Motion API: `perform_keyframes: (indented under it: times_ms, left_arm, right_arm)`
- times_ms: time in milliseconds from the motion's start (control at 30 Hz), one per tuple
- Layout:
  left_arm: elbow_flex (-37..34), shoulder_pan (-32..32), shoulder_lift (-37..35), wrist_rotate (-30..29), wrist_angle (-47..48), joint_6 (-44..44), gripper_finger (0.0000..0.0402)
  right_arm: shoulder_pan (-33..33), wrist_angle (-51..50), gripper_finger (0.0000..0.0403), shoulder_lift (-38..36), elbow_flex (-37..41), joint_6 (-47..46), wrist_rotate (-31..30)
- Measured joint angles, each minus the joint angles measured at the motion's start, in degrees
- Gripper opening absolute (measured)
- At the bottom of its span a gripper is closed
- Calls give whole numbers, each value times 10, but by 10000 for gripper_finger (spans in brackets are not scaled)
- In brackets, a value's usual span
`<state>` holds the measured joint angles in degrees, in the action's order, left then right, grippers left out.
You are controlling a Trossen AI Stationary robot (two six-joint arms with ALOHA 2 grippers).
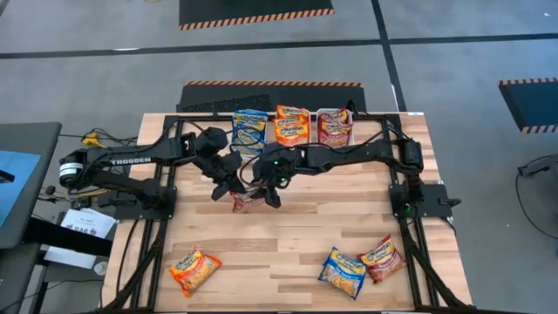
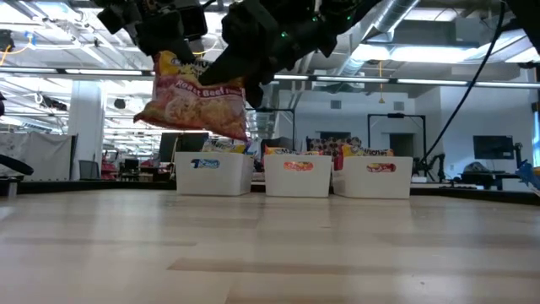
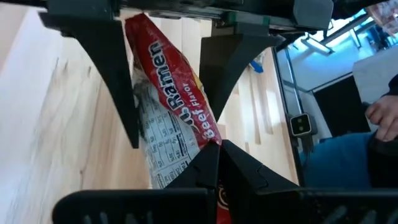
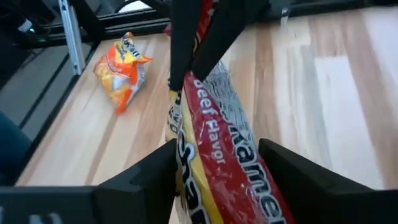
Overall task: Sort Maruchan noodles
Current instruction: Put the red noodle pack into the right white bin
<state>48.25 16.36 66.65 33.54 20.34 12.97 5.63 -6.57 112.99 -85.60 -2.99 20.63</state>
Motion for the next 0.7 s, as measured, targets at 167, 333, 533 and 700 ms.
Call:
perform_keyframes:
  times_ms: [167, 333, 533, 700]
  left_arm:
    - [0, 0, 0, -10, -9, 3, 0]
    - [0, 0, 0, -49, -10, 3, 0]
    - [0, 0, 0, -79, -11, 3, 2]
    - [0, 13, 0, -9, -27, 3, 26]
  right_arm:
    - [0, -16, 189, 0, 0, -35, 3]
    - [0, -21, 83, 0, 0, -78, 5]
    - [-4, -36, 35, -3, 0, -92, 4]
    - [-17, -45, 35, -6, 0, -104, -9]
